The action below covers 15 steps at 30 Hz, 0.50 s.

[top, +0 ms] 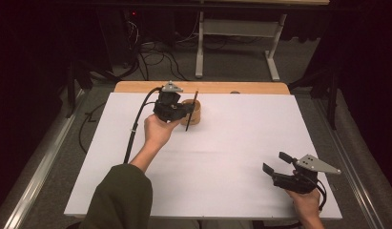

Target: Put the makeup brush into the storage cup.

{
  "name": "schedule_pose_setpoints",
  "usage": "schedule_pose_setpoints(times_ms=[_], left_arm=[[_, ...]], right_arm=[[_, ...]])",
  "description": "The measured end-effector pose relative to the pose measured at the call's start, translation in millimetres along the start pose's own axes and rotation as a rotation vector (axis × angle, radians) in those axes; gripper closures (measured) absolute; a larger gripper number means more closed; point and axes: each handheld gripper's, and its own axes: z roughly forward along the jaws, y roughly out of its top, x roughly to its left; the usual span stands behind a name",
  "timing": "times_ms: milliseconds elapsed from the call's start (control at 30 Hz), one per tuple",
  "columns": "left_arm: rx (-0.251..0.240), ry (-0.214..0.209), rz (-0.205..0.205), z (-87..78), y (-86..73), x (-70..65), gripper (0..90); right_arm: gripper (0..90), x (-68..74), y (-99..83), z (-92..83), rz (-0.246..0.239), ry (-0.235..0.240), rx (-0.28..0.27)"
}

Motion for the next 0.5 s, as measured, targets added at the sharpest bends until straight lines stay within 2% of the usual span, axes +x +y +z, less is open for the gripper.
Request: schedule_pose_setpoints(times_ms=[333, 500], left_arm=[[-0.017, 0.003, -0.009, 1.9, 4.6, 1.3, 82.7], [-0.029, 0.005, -0.027, 2.6, 4.8, 4.5, 82.7]], right_arm=[[20.6, 0.3, 0.3, 0.6, -0.003, -0.001, -0.001], [20.7, -0.1, 0.2, 0.0, 0.004, -0.002, -0.004]])
